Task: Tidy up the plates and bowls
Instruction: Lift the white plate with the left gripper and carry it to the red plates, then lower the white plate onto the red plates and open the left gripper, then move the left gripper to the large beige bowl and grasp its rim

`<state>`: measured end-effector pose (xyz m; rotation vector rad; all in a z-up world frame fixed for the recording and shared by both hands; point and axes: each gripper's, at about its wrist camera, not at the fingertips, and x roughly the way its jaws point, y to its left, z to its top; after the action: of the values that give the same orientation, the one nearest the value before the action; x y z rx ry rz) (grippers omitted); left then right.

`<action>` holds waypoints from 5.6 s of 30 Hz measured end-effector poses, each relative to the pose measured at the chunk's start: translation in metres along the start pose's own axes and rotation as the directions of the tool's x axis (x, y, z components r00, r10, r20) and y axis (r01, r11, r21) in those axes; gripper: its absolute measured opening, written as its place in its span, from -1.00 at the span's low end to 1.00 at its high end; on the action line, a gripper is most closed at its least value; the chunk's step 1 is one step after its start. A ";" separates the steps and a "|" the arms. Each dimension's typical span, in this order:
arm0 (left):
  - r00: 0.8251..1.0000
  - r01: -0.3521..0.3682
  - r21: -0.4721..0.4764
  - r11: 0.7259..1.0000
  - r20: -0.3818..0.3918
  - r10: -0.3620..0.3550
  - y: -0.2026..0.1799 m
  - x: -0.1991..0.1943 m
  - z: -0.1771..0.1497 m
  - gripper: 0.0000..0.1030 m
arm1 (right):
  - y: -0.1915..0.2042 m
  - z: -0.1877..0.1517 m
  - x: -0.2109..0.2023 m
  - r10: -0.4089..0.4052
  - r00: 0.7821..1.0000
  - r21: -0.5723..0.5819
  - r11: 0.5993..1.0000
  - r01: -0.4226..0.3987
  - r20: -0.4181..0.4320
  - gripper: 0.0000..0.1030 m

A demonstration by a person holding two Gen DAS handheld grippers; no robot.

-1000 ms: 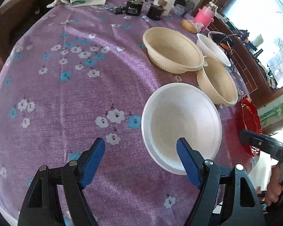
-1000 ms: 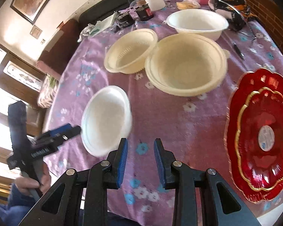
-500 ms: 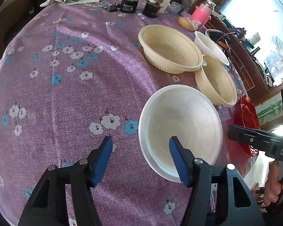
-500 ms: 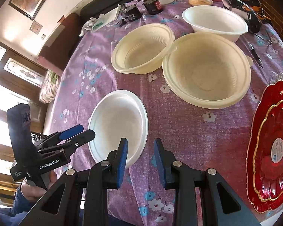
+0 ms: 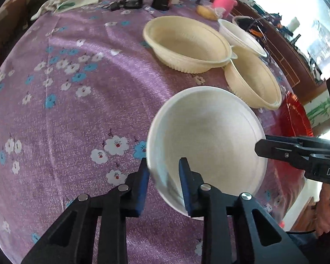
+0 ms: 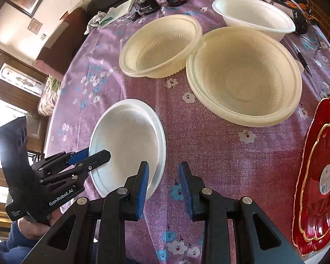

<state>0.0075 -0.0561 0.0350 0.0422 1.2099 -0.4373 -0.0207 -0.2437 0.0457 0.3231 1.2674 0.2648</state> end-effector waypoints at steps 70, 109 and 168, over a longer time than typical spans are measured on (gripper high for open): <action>0.981 -0.149 0.250 0.957 0.161 0.111 -0.115 -0.013 -0.009 -0.49 | -0.042 -0.043 -0.065 -0.089 0.983 -0.032 0.995 0.095 0.160 -0.70; 0.987 -0.048 0.549 0.834 0.152 -0.043 -0.268 0.009 0.023 -0.49 | -0.161 -0.089 -0.148 -0.195 0.939 0.288 0.951 0.111 0.283 -0.70; 0.989 0.021 0.512 0.859 0.117 -0.094 -0.264 0.022 0.021 -0.20 | -0.204 -0.097 -0.158 -0.331 0.907 0.483 0.858 0.175 0.260 -0.47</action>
<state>-0.0591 -0.3102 0.0747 0.4280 0.9319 -0.7952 -0.1548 -0.4824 0.0829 0.5650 1.0047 -0.3167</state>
